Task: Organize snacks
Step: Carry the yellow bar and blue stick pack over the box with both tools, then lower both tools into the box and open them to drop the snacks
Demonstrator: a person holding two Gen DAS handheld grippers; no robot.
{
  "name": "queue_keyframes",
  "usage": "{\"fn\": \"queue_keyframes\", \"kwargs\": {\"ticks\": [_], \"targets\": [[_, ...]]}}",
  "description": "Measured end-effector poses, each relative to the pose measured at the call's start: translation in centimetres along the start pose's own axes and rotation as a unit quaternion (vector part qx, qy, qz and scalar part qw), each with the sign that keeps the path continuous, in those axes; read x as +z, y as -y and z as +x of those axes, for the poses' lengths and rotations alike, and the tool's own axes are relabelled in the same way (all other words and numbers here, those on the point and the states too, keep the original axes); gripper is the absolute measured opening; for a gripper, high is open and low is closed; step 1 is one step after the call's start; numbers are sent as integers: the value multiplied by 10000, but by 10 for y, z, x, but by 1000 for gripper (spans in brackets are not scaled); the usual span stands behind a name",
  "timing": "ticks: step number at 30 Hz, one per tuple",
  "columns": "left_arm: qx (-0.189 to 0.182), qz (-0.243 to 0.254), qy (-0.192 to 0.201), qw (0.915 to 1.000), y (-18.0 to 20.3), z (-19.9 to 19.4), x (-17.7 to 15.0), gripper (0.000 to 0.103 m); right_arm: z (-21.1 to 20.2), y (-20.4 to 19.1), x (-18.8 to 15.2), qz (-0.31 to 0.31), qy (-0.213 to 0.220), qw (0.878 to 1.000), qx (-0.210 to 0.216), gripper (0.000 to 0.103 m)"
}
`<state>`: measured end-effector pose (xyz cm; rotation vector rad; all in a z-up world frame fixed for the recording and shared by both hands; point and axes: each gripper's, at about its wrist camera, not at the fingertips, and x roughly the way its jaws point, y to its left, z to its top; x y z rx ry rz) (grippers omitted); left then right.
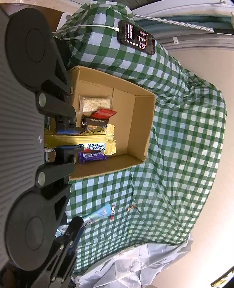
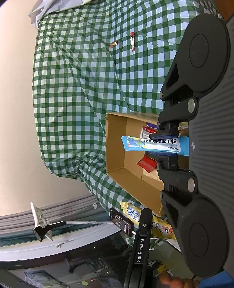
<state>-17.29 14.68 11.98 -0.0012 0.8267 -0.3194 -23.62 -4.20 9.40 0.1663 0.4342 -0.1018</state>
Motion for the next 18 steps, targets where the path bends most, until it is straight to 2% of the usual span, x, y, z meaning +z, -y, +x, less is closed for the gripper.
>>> {"fn": "queue_keyframes", "kwargs": {"ticks": [18], "targets": [[313, -177, -268, 9990, -29, 50, 35, 13, 57, -5, 21, -128, -370, 9992, 82, 14]]}}
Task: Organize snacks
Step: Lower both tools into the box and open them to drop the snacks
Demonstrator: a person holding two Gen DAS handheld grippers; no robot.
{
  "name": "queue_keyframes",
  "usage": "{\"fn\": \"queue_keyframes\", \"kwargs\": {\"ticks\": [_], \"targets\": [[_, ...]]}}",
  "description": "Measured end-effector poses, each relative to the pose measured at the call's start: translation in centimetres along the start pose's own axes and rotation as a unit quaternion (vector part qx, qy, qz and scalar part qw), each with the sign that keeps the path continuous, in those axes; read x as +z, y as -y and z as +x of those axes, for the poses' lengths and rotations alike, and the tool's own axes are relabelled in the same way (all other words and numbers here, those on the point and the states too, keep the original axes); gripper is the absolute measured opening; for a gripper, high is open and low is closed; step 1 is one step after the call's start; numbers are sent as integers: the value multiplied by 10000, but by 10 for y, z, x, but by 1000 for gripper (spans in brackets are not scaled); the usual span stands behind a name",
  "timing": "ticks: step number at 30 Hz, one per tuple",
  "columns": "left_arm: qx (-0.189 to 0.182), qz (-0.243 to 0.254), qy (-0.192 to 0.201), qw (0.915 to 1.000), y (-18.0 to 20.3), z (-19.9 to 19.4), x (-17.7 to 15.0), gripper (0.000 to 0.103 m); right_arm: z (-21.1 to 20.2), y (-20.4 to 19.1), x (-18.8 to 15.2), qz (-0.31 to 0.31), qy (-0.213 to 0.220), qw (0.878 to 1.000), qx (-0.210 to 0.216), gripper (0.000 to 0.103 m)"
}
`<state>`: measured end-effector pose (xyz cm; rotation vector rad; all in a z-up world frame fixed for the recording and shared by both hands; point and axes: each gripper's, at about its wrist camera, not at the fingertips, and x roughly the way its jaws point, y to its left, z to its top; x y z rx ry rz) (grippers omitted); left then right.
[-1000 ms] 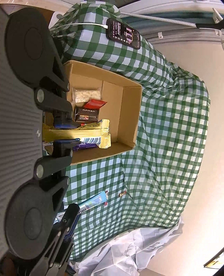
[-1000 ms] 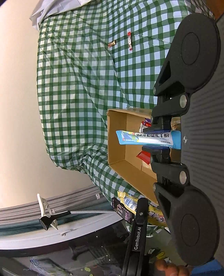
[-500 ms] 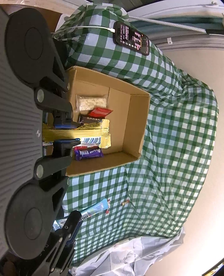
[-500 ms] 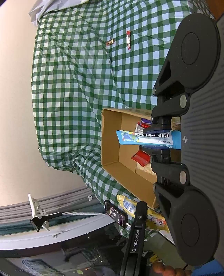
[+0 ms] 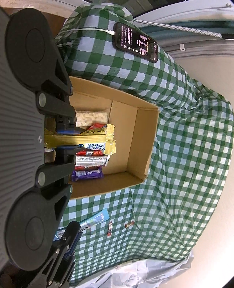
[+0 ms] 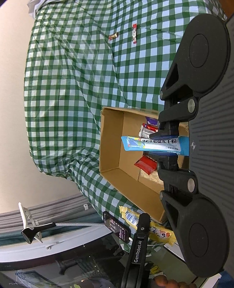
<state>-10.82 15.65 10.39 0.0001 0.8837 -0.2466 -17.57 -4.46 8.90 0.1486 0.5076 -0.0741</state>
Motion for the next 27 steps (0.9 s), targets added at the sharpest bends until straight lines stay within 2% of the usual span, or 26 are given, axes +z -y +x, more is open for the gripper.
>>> {"fn": "queue_keyframes", "kwargs": {"ticks": [27], "targets": [[231, 60, -612, 9978, -20, 126, 62, 13, 133, 8, 32, 104, -731, 9972, 88, 14]]}}
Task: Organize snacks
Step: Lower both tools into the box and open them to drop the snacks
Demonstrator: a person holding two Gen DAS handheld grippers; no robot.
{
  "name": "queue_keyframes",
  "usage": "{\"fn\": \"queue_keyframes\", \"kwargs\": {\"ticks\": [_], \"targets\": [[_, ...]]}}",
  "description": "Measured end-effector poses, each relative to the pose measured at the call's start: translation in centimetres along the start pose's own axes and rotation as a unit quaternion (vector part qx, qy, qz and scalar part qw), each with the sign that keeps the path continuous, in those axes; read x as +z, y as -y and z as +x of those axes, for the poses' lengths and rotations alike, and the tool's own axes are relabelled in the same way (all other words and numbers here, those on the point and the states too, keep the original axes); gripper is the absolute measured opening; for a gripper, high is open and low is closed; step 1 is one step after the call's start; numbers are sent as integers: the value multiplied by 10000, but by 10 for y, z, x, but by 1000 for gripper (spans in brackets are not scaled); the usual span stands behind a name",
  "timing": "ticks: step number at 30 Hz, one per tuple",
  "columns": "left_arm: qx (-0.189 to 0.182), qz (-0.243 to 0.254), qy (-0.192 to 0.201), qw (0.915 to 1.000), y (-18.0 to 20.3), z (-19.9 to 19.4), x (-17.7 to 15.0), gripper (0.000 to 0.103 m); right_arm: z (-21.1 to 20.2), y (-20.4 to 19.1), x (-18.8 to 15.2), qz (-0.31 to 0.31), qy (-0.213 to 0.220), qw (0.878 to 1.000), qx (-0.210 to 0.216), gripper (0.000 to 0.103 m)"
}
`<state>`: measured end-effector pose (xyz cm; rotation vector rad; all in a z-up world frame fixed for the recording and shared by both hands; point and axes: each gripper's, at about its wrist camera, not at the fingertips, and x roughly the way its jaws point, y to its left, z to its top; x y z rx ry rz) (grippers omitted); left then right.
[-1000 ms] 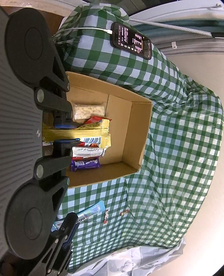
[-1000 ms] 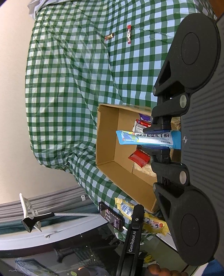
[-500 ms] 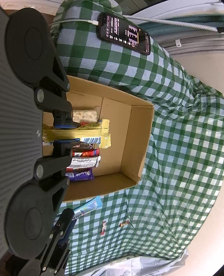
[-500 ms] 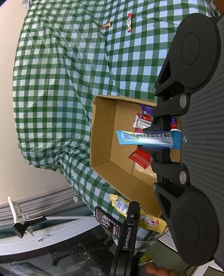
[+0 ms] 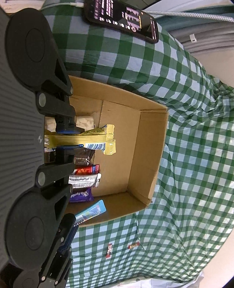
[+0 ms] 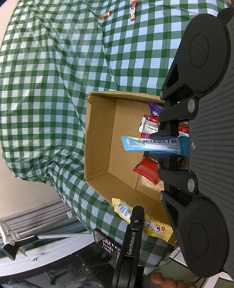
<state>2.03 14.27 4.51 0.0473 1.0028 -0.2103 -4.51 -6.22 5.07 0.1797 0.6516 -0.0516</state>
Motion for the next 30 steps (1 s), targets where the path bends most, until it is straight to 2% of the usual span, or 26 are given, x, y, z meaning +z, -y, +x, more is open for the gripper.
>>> {"fn": "queue_keyframes", "kwargs": {"ticks": [11, 13, 15, 16, 17, 18, 20, 23, 27, 30], "targets": [[159, 155, -298, 9993, 1, 40, 8, 13, 37, 11, 6, 123, -209, 9997, 30, 15], [300, 288, -294, 9987, 3, 43, 9, 16, 42, 13, 7, 154, -215, 9996, 64, 15], [383, 430, -177, 9982, 6, 37, 10, 50, 44, 15, 9, 249, -198, 9995, 92, 18], [401, 437, -78, 9982, 7, 33, 10, 85, 43, 17, 11, 341, -189, 9992, 101, 23], [447, 387, 79, 9982, 5, 26, 10, 103, 41, 19, 11, 450, -181, 9987, 135, 40], [500, 323, 263, 9979, 4, 17, 8, 103, 38, 20, 11, 558, -152, 9982, 150, 54], [523, 355, 366, 9973, 3, 5, 4, 103, 28, 22, 9, 727, -111, 9971, 184, 66], [550, 307, 256, 9977, 1, -7, -12, 103, 12, 18, -1, 747, -185, 9969, 160, 82], [624, 246, 45, 9977, 3, -26, -44, 103, -13, 6, -18, 678, -265, 9972, 166, 90], [720, 135, 0, 9973, 4, -42, -66, 103, -35, -4, -29, 554, -215, 9982, 104, 92]]}}
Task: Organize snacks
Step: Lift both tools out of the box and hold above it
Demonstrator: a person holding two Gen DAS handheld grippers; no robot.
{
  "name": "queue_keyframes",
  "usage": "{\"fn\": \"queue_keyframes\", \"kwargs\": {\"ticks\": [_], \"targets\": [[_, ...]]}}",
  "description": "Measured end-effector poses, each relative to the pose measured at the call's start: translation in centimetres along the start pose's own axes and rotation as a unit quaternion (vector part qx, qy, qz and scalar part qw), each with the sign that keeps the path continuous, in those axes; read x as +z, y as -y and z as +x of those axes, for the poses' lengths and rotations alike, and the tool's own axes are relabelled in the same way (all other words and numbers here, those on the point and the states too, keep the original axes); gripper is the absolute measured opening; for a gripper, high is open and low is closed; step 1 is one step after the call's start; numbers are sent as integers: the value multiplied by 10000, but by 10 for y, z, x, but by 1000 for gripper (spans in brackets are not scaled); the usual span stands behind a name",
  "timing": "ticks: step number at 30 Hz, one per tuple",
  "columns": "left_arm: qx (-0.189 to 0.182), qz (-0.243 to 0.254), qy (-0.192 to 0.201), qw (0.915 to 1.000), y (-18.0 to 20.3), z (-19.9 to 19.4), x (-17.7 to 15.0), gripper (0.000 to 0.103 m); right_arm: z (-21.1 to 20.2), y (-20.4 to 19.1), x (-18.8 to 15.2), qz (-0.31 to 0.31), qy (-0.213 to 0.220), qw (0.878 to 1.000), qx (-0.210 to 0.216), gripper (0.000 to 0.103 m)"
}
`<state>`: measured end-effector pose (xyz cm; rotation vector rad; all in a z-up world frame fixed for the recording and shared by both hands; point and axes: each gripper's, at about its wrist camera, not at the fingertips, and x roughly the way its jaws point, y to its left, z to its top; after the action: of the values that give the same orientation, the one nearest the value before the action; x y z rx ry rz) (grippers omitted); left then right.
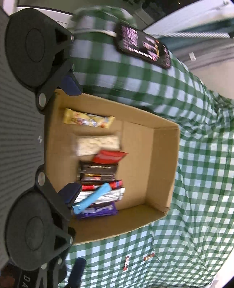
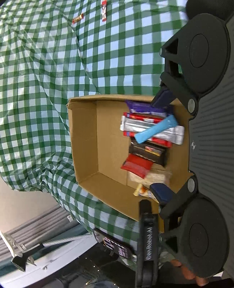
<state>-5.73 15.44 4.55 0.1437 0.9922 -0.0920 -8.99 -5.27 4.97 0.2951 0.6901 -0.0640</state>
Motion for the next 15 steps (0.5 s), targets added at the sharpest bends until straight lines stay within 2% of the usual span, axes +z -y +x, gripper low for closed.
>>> {"fn": "queue_keyframes", "kwargs": {"ticks": [6, 15], "targets": [[20, -86, 105, 9999, 1, -32, -30, 103, -44, -14, -22, -449, 381, 9981, -202, 97], [-27, 62, 419, 9991, 15, -74, -55, 103, -90, -21, -44, -726, 741, 9945, -168, 100]]}}
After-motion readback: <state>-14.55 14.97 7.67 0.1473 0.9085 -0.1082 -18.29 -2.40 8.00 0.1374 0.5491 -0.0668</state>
